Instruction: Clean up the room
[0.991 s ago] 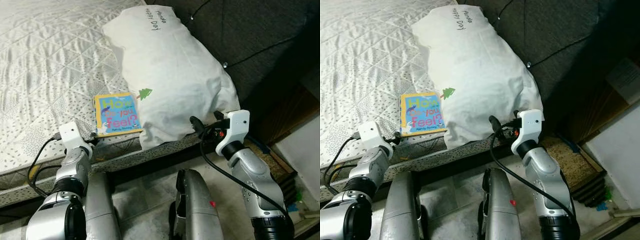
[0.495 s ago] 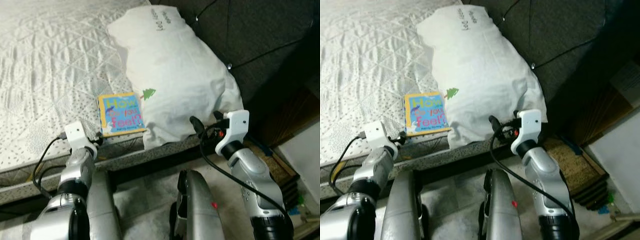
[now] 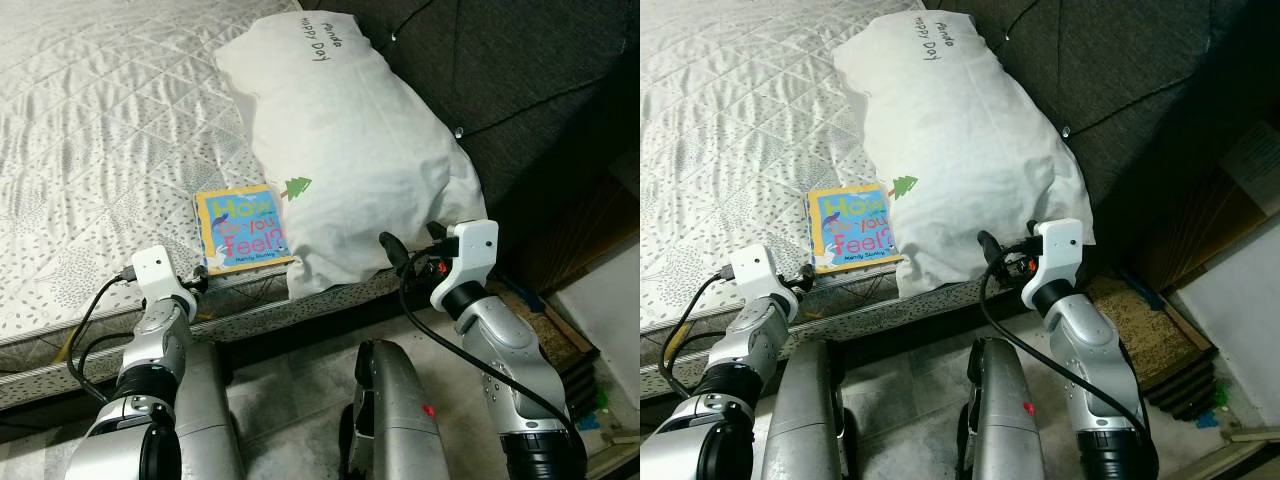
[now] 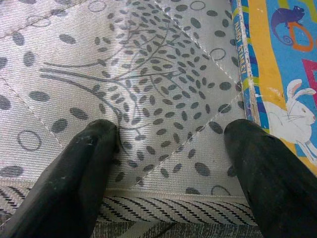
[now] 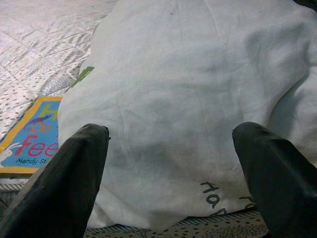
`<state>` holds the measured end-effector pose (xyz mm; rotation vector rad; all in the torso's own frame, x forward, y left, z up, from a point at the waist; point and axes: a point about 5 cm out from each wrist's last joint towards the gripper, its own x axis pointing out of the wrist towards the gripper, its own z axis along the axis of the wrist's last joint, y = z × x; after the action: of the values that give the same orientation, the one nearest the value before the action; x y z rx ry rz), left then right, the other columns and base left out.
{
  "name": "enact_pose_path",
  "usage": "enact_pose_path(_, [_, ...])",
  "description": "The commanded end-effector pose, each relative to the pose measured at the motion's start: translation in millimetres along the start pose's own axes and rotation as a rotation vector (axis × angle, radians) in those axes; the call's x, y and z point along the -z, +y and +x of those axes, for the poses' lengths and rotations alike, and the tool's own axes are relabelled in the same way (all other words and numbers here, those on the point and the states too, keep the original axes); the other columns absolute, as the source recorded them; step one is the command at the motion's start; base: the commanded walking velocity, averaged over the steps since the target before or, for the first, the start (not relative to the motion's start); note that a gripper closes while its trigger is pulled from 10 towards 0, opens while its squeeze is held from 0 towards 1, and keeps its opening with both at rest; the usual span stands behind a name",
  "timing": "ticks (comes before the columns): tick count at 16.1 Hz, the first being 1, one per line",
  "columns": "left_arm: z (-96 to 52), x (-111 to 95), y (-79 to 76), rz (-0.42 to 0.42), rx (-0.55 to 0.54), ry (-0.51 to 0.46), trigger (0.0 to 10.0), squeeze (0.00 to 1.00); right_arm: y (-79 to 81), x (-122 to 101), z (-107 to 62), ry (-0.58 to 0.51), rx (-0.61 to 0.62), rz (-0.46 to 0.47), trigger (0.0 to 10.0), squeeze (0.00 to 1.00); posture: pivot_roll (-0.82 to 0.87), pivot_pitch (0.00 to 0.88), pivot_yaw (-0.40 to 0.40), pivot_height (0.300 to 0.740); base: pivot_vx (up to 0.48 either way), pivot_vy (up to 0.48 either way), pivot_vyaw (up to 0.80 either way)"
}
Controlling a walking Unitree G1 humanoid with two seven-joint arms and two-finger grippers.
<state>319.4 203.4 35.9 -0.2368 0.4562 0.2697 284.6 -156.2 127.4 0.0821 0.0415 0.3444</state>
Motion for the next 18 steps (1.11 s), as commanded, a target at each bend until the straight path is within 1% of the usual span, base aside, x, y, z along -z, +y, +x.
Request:
enact_pose_path(1, [-2.2,12,-11.8,0.010,0.053,0.046,10.0,0.00,-2.6,2,-1.0,0.005,0.009,-0.005,10.0,0.00,-0.04,0.135,-0.072,0.554,0.000,0.000,0.00])
enact_pose_path(8, [-2.2,12,-11.8,0.010,0.053,0.046,10.0,0.00,-2.6,2,-1.0,0.005,0.009,-0.005,10.0,0.00,-0.04,0.135,-0.072,0.554,0.000,0.000,0.00])
enact_pose_path(9, [-27.6,5,5.3,-0.011,0.026,-0.111,10.0,0.00,2.5,5,7.1,-0.001,-0.001,0.017,10.0,0.00,0.08,0.104,-0.082,0.554,0.000,0.000,0.00])
enact_pose_path(10, [-51.7,-2,17.7,-0.020,0.001,-0.223,10.0,0.00,6.9,6,13.7,-0.005,-0.012,0.033,10.0,0.00,0.09,0.099,-0.083,0.554,0.000,0.000,0.00])
enact_pose_path(11, [-80.3,-12,29.2,-0.026,-0.027,-0.340,10.0,0.00,12.2,8,21.2,-0.011,-0.025,0.050,10.0,0.00,0.09,0.094,-0.082,0.554,0.000,0.000,0.00])
enact_pose_path(14, [-80.8,-12,29.9,-0.016,-0.030,-0.343,10.0,0.00,13.0,7,22.9,-0.018,-0.024,0.047,10.0,0.00,0.09,0.090,-0.079,0.554,0.000,0.000,0.00])
enact_pose_path(15, [-83.1,-12,29.1,-0.012,-0.030,-0.351,10.0,0.00,12.0,7,23.1,-0.020,-0.012,0.042,10.0,0.00,0.09,0.087,-0.074,0.554,0.000,0.000,0.00])
enact_pose_path(16, [-88.4,-15,25.1,-0.007,-0.024,-0.388,10.0,0.00,11.5,7,23.4,-0.022,0.004,0.044,10.0,0.00,0.10,0.085,-0.071,0.554,0.000,0.000,0.00])
enact_pose_path(17, [-98.3,-23,17.2,0.021,0.001,-0.449,10.0,0.00,11.7,6,23.9,-0.044,0.008,0.058,10.0,0.00,0.10,0.082,-0.070,0.554,0.000,0.000,0.00])
enact_pose_path(18, [-108.8,-32,9.4,0.064,0.033,-0.489,10.0,0.00,11.1,3,24.7,-0.077,0.010,0.078,10.0,0.00,0.10,0.082,-0.070,0.554,0.000,0.000,0.00])
